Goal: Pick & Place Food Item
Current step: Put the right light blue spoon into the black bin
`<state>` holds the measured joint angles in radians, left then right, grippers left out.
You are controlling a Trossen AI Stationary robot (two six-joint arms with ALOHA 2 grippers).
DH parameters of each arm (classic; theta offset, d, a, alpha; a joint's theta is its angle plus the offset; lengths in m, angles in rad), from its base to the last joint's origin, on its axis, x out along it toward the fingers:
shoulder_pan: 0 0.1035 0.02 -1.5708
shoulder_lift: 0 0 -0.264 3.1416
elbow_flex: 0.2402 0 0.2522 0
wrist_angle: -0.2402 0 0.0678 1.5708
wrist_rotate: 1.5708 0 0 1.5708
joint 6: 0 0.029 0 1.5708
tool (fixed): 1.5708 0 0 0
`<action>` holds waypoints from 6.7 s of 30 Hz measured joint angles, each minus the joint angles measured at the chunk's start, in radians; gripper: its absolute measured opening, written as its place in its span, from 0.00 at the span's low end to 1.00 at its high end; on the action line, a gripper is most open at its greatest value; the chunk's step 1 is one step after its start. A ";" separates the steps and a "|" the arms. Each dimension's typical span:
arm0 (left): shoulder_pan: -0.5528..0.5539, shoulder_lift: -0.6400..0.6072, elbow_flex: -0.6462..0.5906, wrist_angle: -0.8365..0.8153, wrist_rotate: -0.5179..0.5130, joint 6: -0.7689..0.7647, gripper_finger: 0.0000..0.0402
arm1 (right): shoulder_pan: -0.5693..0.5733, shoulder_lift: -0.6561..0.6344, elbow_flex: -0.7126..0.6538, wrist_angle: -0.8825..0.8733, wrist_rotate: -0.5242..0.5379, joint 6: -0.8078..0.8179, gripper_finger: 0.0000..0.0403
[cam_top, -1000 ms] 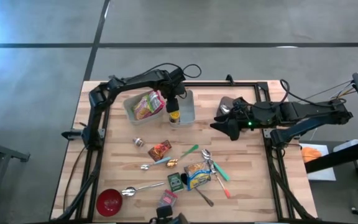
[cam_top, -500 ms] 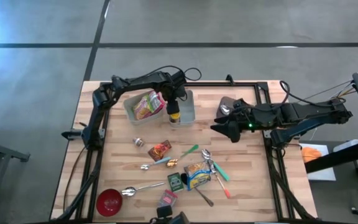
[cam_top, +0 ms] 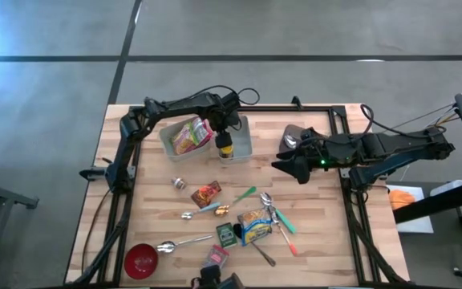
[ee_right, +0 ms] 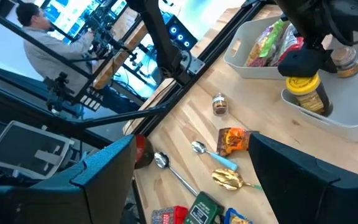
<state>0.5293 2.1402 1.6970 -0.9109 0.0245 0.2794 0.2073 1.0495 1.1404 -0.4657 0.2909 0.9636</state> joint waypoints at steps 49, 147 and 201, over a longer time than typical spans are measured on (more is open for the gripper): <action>-0.155 -0.875 -0.662 0.424 0.115 -0.500 0.73 | 0.076 0.533 -0.200 -0.208 -0.274 0.193 0.40; -0.247 -0.928 -0.685 0.540 0.257 -0.658 0.73 | -0.703 0.385 -0.146 -0.522 -0.072 -0.739 0.02; -0.246 -0.928 -0.688 0.530 0.257 -0.699 0.73 | -0.720 0.530 -0.294 -0.306 -0.231 -0.752 0.12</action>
<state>0.2829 1.2125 1.0094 -0.3809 0.2813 -0.4194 -0.5122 1.5795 0.8463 -0.7720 0.0597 0.2119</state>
